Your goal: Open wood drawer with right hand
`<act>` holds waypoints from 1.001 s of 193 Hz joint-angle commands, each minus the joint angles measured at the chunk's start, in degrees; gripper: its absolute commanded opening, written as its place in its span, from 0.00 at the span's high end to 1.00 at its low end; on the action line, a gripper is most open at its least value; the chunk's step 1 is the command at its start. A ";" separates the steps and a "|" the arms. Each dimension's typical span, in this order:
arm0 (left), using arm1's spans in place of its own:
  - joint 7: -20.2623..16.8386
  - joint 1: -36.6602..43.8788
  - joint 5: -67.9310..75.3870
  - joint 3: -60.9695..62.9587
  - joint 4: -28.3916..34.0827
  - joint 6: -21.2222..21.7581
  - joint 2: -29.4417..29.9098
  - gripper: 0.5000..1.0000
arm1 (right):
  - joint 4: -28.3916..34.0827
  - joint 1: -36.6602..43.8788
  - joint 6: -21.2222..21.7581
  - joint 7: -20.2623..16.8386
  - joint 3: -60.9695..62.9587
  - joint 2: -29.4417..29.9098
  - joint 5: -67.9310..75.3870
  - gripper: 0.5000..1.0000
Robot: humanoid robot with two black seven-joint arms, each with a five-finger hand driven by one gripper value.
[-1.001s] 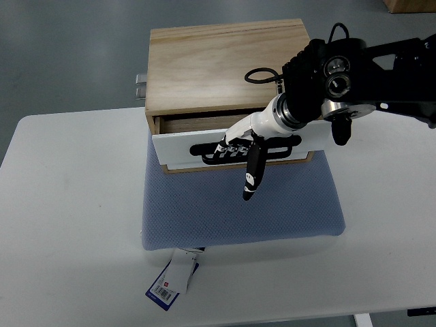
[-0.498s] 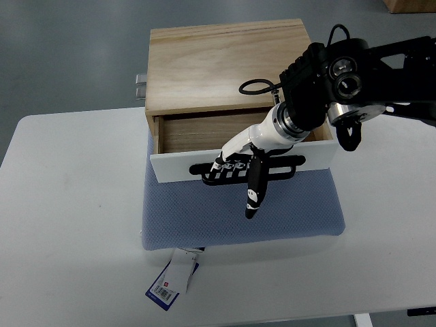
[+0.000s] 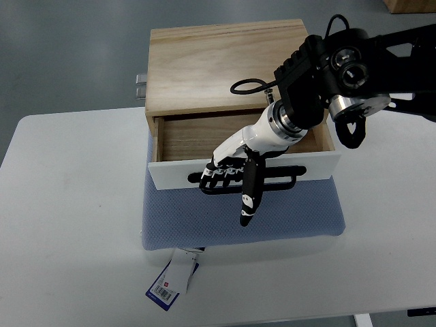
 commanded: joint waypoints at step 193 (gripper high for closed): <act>0.00 0.05 0.26 -0.17 -0.42 0.00 0.00 0.00 | -36.91 -34.18 -11.12 13.55 66.57 -4.68 3.67 0.11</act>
